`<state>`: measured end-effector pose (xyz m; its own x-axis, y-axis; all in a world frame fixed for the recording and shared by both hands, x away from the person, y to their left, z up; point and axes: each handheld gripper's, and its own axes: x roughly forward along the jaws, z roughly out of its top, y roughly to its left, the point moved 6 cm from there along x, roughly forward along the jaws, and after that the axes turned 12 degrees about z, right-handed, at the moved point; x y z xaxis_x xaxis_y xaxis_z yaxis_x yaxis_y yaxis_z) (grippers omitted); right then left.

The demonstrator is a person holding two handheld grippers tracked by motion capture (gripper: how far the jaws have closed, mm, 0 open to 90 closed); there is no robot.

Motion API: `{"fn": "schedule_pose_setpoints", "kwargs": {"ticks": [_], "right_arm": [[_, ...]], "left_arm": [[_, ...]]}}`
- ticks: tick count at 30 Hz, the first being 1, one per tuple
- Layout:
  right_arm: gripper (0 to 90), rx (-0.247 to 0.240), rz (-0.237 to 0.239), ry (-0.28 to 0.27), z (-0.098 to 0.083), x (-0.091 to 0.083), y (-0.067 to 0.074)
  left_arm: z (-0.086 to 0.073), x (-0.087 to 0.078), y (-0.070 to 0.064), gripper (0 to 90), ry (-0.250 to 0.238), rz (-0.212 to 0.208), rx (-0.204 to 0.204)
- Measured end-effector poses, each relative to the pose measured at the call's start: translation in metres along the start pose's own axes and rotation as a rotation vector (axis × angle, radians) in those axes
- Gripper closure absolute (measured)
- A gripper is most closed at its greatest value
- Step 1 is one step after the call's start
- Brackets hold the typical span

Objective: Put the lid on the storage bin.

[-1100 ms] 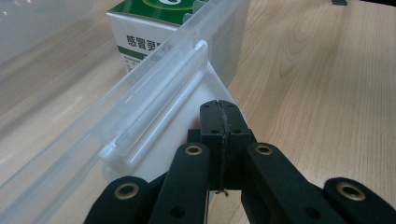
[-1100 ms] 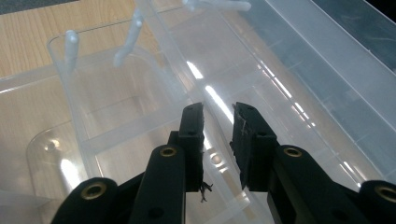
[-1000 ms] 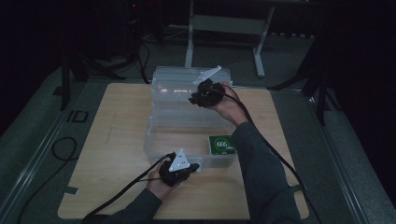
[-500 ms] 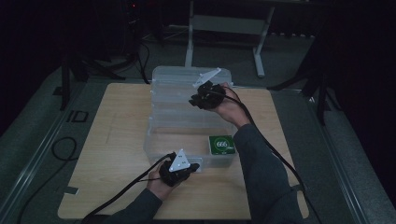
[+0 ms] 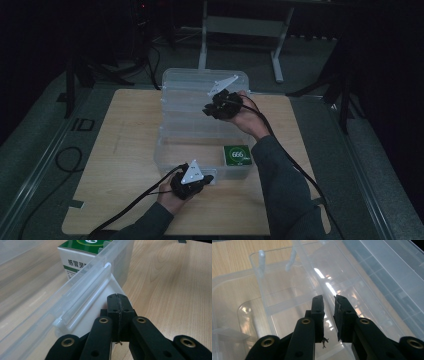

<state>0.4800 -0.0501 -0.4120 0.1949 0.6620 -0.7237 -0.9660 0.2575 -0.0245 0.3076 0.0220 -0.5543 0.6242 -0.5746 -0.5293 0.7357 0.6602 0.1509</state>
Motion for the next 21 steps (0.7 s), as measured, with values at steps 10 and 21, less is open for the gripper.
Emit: {"fn": "schedule_pose_setpoints", "kwargs": {"ticks": [10,21], "right_arm": [[78.9,-0.023,0.005,0.001,-0.001,-0.003,0.008],[79.4,-0.037,0.013,-0.002,-0.003,-0.006,0.015]], "left_arm": [[0.000,0.000,0.000,90.0,0.001,0.001,-0.002],[0.000,0.000,0.000,90.0,0.001,0.000,-0.002]]}}
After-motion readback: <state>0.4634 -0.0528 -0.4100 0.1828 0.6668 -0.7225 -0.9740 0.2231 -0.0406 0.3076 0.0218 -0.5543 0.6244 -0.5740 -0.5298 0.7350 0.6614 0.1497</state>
